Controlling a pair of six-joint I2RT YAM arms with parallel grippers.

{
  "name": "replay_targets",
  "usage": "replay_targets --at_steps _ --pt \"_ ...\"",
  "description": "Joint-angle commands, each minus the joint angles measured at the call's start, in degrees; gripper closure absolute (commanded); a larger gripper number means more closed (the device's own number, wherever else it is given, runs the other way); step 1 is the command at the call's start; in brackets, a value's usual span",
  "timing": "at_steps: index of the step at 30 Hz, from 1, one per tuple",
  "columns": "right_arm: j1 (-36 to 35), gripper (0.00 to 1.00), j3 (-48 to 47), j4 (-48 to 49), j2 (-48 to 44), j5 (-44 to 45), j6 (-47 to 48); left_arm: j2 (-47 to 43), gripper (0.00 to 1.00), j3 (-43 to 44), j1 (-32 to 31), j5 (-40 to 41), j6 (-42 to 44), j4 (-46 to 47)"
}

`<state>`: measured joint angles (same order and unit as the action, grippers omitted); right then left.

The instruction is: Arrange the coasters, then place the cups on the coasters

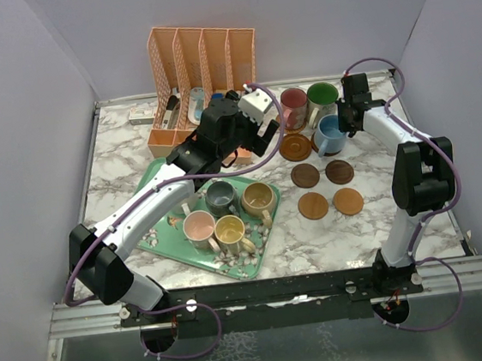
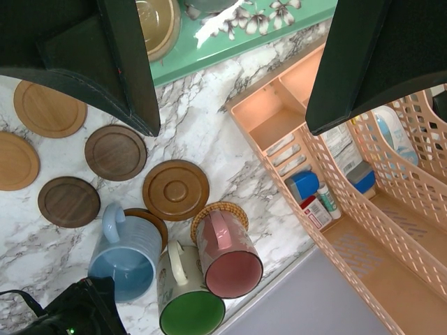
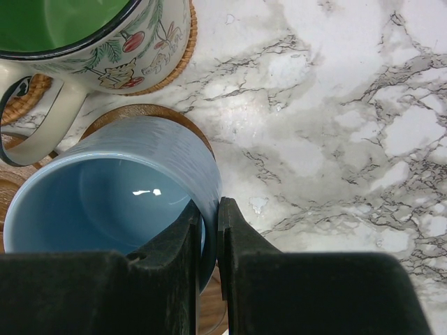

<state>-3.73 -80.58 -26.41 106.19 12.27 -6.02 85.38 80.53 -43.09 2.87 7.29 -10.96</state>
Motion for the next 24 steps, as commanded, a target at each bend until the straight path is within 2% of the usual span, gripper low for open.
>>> replay_targets --at_steps 1,24 --pt "0.27 0.99 -2.06 5.09 -0.82 -1.75 -1.58 -2.74 0.11 -0.63 0.20 -1.52 0.31 1.63" --pt "0.30 0.99 -1.56 6.20 0.37 -2.00 1.27 -2.86 0.10 -1.14 0.20 -2.31 0.47 1.64"
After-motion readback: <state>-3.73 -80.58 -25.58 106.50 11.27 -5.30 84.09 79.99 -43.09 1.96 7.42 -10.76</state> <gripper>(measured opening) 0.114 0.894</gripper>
